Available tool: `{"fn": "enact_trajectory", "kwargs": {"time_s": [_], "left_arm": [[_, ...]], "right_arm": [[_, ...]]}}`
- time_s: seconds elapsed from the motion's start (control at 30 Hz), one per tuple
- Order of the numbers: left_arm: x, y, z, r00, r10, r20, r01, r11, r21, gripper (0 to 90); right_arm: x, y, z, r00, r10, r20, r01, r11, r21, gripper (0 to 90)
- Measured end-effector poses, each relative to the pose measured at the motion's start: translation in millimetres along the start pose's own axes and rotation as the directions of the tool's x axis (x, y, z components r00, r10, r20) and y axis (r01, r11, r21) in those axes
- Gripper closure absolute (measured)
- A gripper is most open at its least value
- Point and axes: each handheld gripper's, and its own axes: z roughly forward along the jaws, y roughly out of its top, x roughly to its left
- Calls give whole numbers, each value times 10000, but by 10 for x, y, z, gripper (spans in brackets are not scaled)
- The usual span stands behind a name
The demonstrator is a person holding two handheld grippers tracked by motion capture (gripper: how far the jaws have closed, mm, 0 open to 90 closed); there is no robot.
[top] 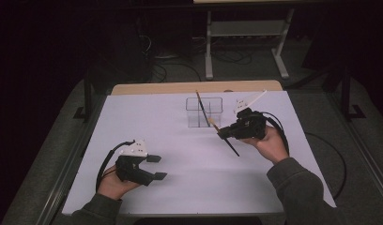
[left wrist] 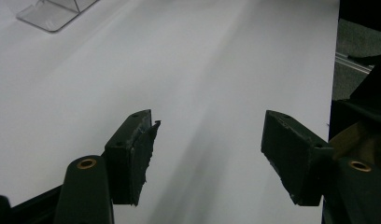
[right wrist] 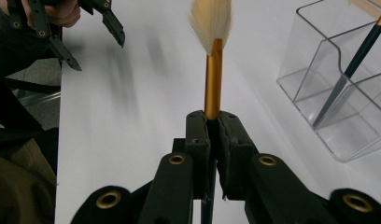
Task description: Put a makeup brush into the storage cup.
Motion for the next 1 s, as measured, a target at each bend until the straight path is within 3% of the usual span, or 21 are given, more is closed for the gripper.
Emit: {"fn": "enact_trajectory", "kwargs": {"time_s": [0.67,1.0], "left_arm": [[9,-20,-41,9999,-109,-67,108,9999,-107,322],[24,-37,-59,9998,-150,-148,148,9998,-106,292]], "right_arm": [[-110,136,-58,9997,138,206,-134,9997,-200,827],[-187,243,-71,9993,-19,374,26,9998,-178,827]]}}
